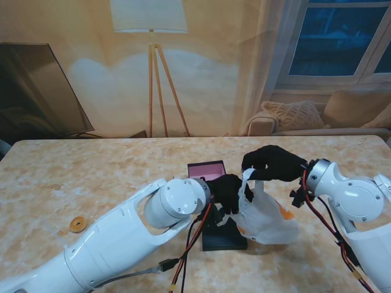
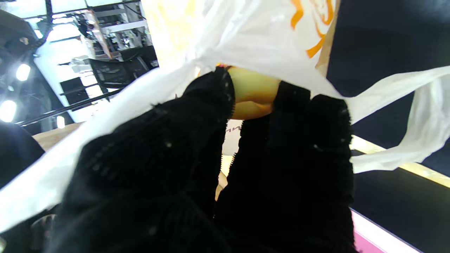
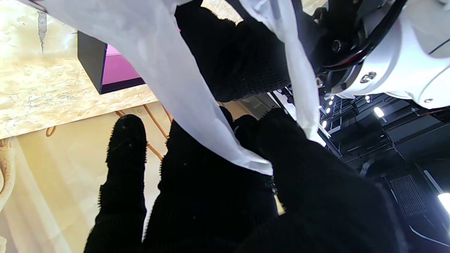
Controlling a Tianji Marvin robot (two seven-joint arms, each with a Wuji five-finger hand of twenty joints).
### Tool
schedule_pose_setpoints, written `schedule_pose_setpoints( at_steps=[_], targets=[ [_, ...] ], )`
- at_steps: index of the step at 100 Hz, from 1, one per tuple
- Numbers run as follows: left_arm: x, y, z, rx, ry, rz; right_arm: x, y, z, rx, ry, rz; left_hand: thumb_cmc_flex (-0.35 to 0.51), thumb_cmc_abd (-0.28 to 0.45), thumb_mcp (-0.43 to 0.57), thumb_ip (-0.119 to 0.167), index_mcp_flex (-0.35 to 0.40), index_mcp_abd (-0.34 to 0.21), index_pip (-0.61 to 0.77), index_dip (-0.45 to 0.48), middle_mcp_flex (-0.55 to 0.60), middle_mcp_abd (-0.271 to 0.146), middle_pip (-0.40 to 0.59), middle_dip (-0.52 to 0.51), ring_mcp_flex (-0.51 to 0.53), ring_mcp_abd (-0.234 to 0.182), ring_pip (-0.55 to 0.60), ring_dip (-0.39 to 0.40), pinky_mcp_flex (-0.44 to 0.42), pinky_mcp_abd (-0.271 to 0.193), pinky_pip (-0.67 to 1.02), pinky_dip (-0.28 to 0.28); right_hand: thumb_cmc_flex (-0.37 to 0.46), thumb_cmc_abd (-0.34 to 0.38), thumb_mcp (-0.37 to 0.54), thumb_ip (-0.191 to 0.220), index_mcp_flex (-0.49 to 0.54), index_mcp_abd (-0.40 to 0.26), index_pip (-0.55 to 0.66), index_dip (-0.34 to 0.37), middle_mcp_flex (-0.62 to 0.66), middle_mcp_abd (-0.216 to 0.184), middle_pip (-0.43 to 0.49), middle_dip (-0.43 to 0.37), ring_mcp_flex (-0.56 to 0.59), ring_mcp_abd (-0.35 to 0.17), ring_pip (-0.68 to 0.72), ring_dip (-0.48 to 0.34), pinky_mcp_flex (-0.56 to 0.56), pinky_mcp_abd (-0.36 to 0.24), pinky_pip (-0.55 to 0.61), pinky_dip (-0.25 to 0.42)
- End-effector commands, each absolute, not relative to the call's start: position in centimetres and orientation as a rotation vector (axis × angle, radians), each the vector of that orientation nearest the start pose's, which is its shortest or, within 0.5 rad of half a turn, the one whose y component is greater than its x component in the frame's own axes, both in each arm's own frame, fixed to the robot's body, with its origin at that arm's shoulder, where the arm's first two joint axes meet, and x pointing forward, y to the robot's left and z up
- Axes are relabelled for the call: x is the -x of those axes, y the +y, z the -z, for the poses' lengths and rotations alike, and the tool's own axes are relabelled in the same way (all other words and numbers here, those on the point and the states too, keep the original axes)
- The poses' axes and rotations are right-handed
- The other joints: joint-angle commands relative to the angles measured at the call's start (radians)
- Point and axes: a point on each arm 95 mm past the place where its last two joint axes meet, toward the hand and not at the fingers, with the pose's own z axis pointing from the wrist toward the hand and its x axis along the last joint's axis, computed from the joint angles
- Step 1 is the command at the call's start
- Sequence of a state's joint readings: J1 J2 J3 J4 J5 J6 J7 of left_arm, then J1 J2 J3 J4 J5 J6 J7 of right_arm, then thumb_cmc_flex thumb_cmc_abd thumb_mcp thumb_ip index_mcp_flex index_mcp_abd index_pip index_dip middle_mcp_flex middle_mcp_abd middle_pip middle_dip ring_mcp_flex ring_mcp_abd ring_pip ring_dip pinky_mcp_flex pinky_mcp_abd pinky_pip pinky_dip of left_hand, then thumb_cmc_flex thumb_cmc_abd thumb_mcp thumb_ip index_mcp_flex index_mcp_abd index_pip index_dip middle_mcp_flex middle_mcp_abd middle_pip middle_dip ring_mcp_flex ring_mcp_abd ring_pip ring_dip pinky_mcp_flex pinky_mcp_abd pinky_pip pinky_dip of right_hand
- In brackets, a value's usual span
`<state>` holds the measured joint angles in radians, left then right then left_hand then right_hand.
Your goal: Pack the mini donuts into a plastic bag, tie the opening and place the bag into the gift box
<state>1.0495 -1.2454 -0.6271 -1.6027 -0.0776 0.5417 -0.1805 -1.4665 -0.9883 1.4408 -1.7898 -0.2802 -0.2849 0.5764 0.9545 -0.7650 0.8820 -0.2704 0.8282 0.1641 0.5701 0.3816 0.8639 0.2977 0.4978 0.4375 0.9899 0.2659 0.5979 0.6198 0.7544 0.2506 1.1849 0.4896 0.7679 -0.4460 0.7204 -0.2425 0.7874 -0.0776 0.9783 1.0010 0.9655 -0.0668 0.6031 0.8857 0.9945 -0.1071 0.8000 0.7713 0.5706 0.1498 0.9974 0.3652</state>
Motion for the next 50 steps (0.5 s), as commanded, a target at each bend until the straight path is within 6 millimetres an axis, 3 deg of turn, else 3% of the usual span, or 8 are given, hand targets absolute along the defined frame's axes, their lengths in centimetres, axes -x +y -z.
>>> schedule_pose_setpoints(
  at_steps=[1,15,28,50],
  targets=[
    [-40.7,-22.44,25.63,2.248,1.695,1.739,-41.04,-2.39,19.88,-1.397,1.756,-2.015,-0.02,-0.005,0.06,0.024,0.043,0.032,-0.013,0.023,-0.024,0.021,0.031,-0.019,-0.035,0.058,-0.031,-0.04,0.056,-0.111,-0.023,-0.042,0.208,-0.039,0.199,0.044,0.017,-0.439,0.135,0.104,0.034,-0.087,0.0,0.004,0.012,-0.035,-0.001,0.008,-0.002,-0.023,0.006,0.004],
    [-40.63,-22.36,25.47,2.321,1.668,1.715,-41.02,-2.37,20.01,-1.397,1.758,-2.018,-0.028,-0.007,0.086,0.032,0.042,0.039,-0.042,0.036,-0.033,0.034,0.024,-0.037,-0.042,0.064,-0.045,-0.097,0.097,-0.123,-0.085,-0.135,0.209,-0.038,0.199,0.044,0.017,-0.44,0.135,0.104,0.033,-0.088,0.001,0.004,0.011,-0.034,0.0,0.008,0.0,-0.022,0.006,0.004],
    [-40.79,-22.13,25.34,2.364,1.673,1.72,-41.01,-2.41,19.99,-1.396,1.759,-2.021,-0.06,0.056,0.058,0.04,0.025,0.059,-0.09,0.034,-0.082,0.05,-0.012,-0.056,-0.137,0.096,-0.082,-0.131,0.017,-0.05,-0.17,-0.195,0.209,-0.039,0.199,0.044,0.017,-0.439,0.135,0.104,0.033,-0.088,0.001,0.003,0.012,-0.033,0.001,0.008,0.0,-0.021,0.007,0.004],
    [-40.71,-21.82,24.87,2.363,1.692,1.75,-40.95,-2.46,19.86,-1.39,1.756,-2.028,-0.099,0.112,0.049,0.069,0.027,0.079,-0.173,0.034,-0.122,0.053,-0.044,-0.066,-0.217,0.131,-0.099,-0.135,-0.094,0.001,-0.155,-0.182,0.21,-0.039,0.202,0.043,0.019,-0.436,0.136,0.103,0.035,-0.087,0.004,0.003,0.013,-0.035,0.002,0.008,0.0,-0.022,0.007,0.003]
  ],
)
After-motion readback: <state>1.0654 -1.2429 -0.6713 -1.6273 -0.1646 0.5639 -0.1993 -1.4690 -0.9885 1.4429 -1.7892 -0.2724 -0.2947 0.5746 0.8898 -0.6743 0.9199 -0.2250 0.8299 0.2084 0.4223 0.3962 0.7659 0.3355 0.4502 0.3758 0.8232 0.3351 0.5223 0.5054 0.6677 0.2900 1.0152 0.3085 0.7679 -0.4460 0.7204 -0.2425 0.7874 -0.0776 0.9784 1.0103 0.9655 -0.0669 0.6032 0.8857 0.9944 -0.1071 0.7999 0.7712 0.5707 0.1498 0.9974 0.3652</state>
